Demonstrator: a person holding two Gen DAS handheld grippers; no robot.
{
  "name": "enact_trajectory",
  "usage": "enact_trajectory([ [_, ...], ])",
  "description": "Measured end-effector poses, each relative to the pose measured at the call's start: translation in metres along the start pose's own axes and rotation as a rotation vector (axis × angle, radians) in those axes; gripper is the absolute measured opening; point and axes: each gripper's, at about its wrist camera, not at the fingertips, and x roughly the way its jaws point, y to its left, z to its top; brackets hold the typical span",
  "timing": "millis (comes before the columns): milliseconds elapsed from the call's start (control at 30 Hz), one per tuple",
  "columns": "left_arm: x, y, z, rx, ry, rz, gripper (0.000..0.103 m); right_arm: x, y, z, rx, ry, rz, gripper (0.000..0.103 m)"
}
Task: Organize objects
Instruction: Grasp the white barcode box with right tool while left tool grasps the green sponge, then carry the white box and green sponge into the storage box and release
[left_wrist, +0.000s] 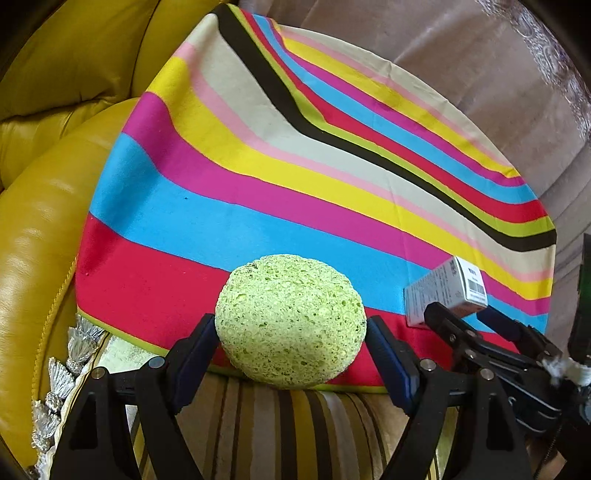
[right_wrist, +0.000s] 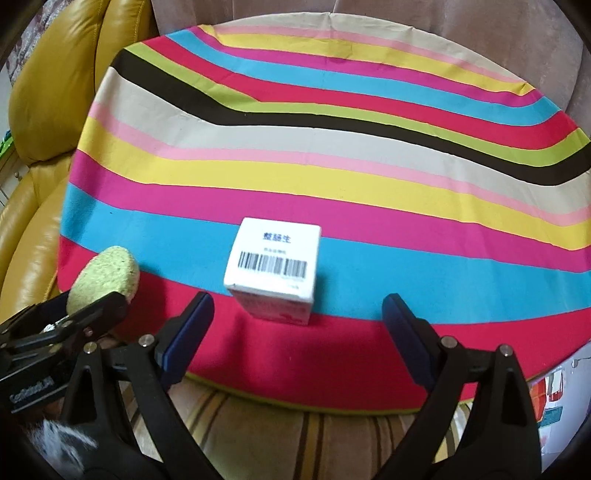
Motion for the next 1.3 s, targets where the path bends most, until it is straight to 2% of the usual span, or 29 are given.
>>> enact_trajectory([
  [267,0.005,0.0,0.006,0.01,-0.014,-0.004,0.081,0.018,0.001,0.007,0.009,0.031,-0.011,0.071],
  [433,0.006,-0.004,0.008,0.031,-0.026,0.002,0.081,0.021,-0.001,0.007,0.013,0.046,-0.004,0.046],
  [467,0.006,-0.005,0.009,0.036,-0.027,0.004,0.081,0.02,-0.002,0.006,0.016,0.048,-0.001,0.045],
  [900,-0.007,-0.038,0.006,0.154,-0.062,-0.006,0.081,-0.004,-0.029,-0.008,0.088,0.018,-0.02,0.045],
  [1300,-0.007,-0.098,-0.01,0.272,-0.045,-0.079,0.081,-0.037,-0.077,-0.038,0.188,0.005,-0.052,0.045],
])
